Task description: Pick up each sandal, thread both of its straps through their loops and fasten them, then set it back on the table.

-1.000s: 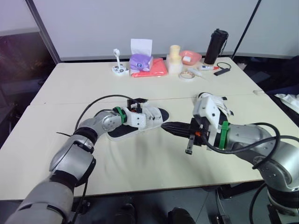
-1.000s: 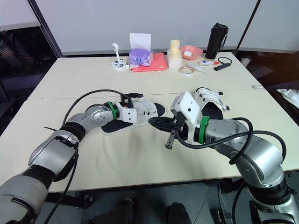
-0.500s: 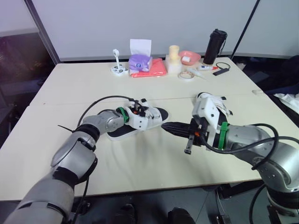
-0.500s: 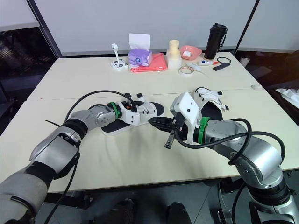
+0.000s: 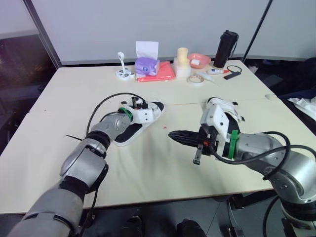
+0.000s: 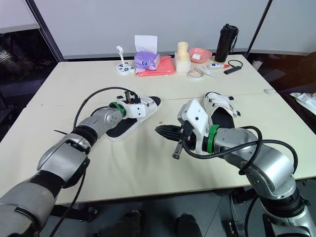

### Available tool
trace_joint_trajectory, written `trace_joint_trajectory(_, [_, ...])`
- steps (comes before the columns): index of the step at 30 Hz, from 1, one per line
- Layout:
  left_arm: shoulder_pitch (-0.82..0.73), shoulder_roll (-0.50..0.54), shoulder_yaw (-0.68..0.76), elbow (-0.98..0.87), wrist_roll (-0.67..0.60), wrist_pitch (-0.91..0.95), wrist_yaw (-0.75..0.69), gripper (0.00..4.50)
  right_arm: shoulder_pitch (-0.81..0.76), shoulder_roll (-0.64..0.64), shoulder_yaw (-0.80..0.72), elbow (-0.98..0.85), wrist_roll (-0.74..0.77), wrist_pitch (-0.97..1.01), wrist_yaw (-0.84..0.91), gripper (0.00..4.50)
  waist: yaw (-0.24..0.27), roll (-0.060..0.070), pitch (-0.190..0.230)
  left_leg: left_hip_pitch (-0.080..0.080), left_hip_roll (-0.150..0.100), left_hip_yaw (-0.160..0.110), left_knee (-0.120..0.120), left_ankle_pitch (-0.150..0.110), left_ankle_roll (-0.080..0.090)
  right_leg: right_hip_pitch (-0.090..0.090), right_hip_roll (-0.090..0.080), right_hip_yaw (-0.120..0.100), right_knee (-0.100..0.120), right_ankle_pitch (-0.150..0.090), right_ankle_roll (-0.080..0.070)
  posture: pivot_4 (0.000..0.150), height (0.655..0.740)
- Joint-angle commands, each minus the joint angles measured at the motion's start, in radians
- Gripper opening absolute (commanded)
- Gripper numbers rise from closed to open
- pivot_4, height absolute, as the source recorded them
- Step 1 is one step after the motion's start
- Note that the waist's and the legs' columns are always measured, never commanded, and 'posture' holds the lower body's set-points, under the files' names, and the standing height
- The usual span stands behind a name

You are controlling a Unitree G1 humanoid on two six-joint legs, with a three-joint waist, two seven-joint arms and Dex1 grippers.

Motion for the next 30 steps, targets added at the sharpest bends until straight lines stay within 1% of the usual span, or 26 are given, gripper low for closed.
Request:
trace_joint_trajectory(1, [-0.037, -0.005, 0.013, 0.03, 0.0, 0.116, 0.054, 0.05, -0.022, 0.006, 0.004, -0.005, -0.015, -0.03, 0.01, 0.0, 0.0, 0.0, 0.0, 0.0, 0.0, 0.0, 0.0, 0.0, 0.0, 0.0, 0.0, 0.0, 0.0, 0.0, 0.0, 0.15, 0.74])
trace_joint_trajectory(8, [-0.091, -0.032, 0.037, 0.045, -0.022, 0.249, 0.081, 0.05, -0.031, 0.002, 0.015, -0.003, -0.024, -0.03, 0.017, 0.0, 0.0, -0.001, 0.001, -0.001, 0.0, 0.0, 0.0, 0.0, 0.0, -0.001, 0.0, 0.0, 0.0, 0.0, 0.0, 0.15, 0.74])
trace_joint_trajectory(19, [-0.082, -0.058, 0.075, 0.047, -0.053, 0.271, 0.083, 0.05, -0.033, 0.01, 0.027, -0.011, -0.035, -0.024, 0.015, 0.0, 0.006, -0.002, 0.002, -0.002, 0.0, 0.0, 0.0, 0.0, 0.0, -0.001, 0.0, 0.0, -0.001, 0.0, 0.0, 0.15, 0.74])
trace_joint_trajectory(21, [-0.074, -0.062, 0.084, 0.047, -0.062, 0.275, 0.066, 0.93, -0.031, 0.01, 0.028, -0.013, -0.034, -0.022, 0.014, 0.0, 0.006, -0.002, 0.002, -0.002, 0.0, 0.0, 0.0, 0.0, 0.0, -0.001, 0.0, 0.0, -0.001, 0.0, 0.0, 0.15, 0.74])
trace_joint_trajectory(22, [-0.07, -0.064, 0.088, 0.047, -0.066, 0.277, 0.06, 1.24, -0.031, 0.01, 0.028, -0.013, -0.034, -0.022, 0.014, 0.0, 0.006, -0.002, 0.002, -0.002, 0.0, 0.0, 0.0, 0.0, 0.0, -0.001, 0.0, 0.0, -0.001, 0.0, 0.0, 0.15, 0.74])
trace_joint_trajectory(23, [-0.068, -0.064, 0.091, 0.047, -0.068, 0.277, 0.057, 1.65, -0.03, 0.01, 0.027, -0.014, -0.034, -0.021, 0.014, 0.0, 0.006, -0.002, 0.002, -0.002, 0.0, 0.0, 0.0, 0.0, 0.0, -0.001, 0.0, 0.0, -0.001, 0.0, 0.0, 0.15, 0.74])
trace_joint_trajectory(25, [-0.064, -0.065, 0.091, 0.047, -0.067, 0.277, 0.054, 2.76, -0.029, 0.01, 0.027, -0.016, -0.033, -0.02, 0.013, 0.0, 0.005, -0.002, 0.002, -0.002, 0.0, 0.0, 0.0, 0.0, 0.0, -0.001, 0.0, 0.0, -0.001, 0.0, 0.0, 0.15, 0.74])
trace_joint_trajectory(28, [-0.049, -0.06, 0.078, 0.045, -0.057, 0.275, 0.044, 4.29, -0.026, 0.011, 0.028, -0.015, -0.034, -0.022, 0.013, 0.0, 0.005, -0.002, 0.002, -0.002, 0.0, 0.0, 0.0, 0.0, 0.0, -0.001, 0.0, 0.0, -0.001, 0.0, 0.0, 0.15, 0.74])
trace_joint_trajectory(29, [-0.043, -0.057, 0.071, 0.043, -0.052, 0.274, 0.035, 4.4, -0.025, 0.012, 0.028, -0.015, -0.034, -0.022, 0.013, 0.0, 0.005, -0.002, 0.002, -0.002, 0.0, 0.0, 0.0, 0.0, 0.0, -0.001, 0.0, 0.0, -0.001, 0.0, 0.0, 0.15, 0.74])
trace_joint_trajectory(30, [-0.038, -0.055, 0.069, 0.041, -0.051, 0.272, 0.027, 4.4, -0.024, 0.012, 0.029, -0.016, -0.034, -0.022, 0.012, 0.0, 0.005, -0.002, 0.002, -0.001, 0.0, 0.0, 0.0, 0.0, 0.0, -0.001, 0.0, 0.0, -0.001, 0.0, 0.0, 0.15, 0.74])
